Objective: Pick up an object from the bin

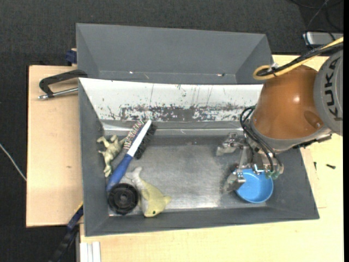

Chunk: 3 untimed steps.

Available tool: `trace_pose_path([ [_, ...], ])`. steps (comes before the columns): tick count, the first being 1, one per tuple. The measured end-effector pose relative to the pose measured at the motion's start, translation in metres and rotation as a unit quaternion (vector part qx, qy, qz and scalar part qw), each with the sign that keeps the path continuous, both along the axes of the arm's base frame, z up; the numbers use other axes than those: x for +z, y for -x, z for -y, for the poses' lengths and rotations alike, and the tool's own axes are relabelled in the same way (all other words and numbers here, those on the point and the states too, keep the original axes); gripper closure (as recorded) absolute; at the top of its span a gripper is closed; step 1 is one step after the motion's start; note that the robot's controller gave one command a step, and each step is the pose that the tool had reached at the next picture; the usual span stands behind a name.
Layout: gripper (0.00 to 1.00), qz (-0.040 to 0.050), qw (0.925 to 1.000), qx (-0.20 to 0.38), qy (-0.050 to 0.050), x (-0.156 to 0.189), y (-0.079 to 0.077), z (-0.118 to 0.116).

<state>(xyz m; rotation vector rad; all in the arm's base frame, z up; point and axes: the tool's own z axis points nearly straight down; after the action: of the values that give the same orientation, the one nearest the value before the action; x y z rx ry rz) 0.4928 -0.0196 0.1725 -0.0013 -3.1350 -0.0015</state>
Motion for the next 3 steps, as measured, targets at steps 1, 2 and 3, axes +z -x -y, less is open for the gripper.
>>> trace_pose_path([
  [1,0.00,0.0053,0.9868,0.162,0.000,-0.100,-0.049,0.023],
  [2,0.00,0.0055,0.9374,0.348,0.001,-0.069,-0.011,0.122],
  [3,1.00,0.0067,0.9369,0.350,0.000,-0.068,-0.012,0.120],
])
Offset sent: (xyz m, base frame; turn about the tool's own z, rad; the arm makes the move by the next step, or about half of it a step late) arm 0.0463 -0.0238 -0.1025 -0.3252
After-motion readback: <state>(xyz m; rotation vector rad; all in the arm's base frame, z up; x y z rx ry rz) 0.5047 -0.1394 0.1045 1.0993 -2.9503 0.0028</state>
